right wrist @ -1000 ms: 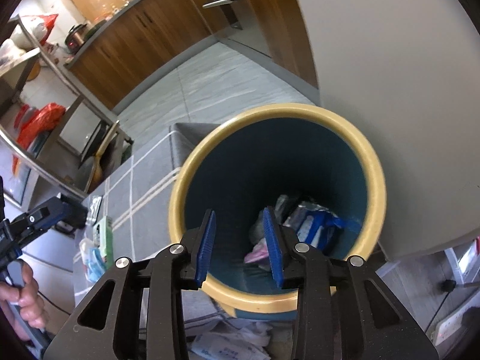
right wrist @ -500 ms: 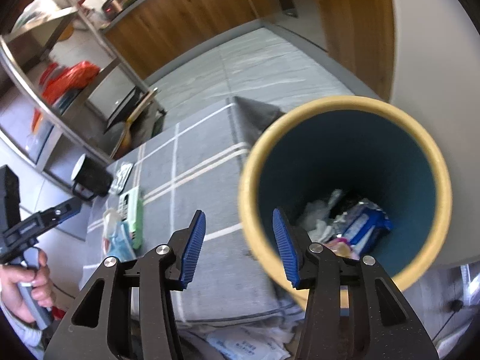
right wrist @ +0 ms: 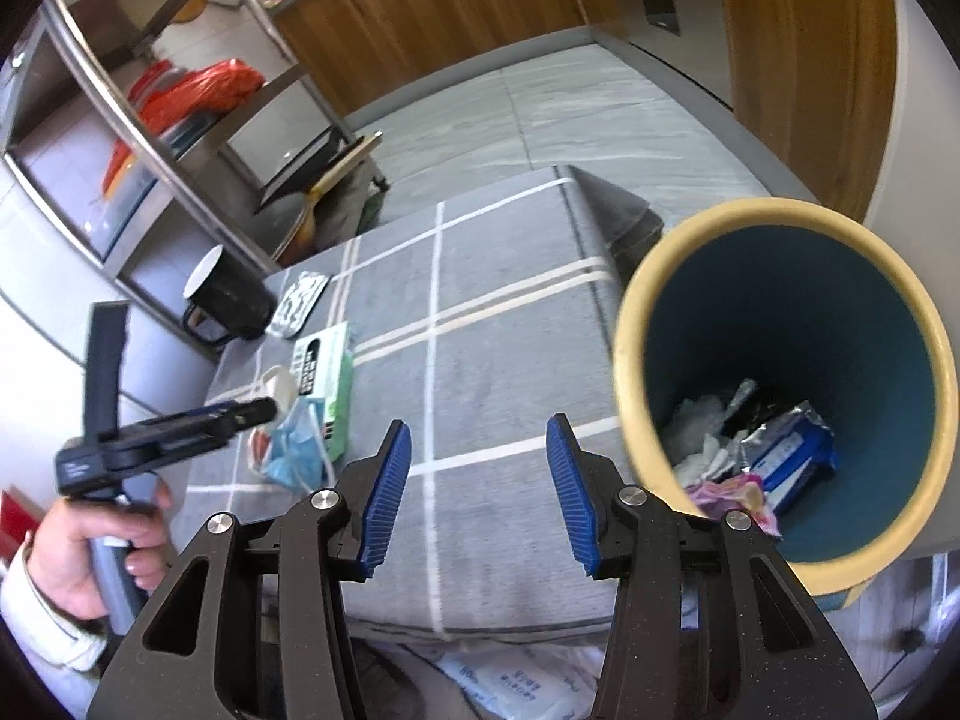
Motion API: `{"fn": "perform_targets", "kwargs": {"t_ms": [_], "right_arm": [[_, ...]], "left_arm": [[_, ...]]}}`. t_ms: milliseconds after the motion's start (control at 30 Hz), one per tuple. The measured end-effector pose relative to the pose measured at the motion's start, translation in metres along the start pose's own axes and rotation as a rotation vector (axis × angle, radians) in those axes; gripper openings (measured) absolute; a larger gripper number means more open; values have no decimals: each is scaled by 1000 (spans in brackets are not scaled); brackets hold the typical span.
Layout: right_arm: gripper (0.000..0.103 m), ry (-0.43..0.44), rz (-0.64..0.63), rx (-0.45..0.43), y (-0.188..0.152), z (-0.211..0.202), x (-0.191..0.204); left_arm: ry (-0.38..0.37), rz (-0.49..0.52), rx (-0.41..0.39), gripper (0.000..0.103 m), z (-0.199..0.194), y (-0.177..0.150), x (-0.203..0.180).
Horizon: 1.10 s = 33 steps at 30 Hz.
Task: Collect trash
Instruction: 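Move the left tool to the red-floral paper cup while the right tool approaches the blue mask, then grasp the paper cup with the left tool while the right tool grasps the blue face mask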
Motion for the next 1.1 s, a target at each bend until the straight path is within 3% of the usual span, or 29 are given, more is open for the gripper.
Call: {"fn": "perform_targets", "kwargs": {"t_ms": [167, 433, 600, 1100], "right_arm": [[49, 23, -28, 16, -5, 5, 15], [49, 69, -69, 71, -19, 21, 43], [49, 100, -93, 105, -27, 35, 64], [49, 193, -75, 189, -43, 98, 117]], "left_arm": [[-22, -63, 23, 65, 7, -8, 15], [-101, -140, 15, 40, -2, -10, 27], [-108, -141, -12, 23, -15, -9, 31], [-106, -170, -21, 20, -25, -23, 53]]}}
Point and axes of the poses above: each gripper's, at about its wrist camera, not at the fingertips, and z roughly the way its jaws point, x to its left, y to its top, the point moved 7 cm from there along z, roughly the way its jaws point, and after that the axes turned 5 degrees about -x, right-handed, at the moved point
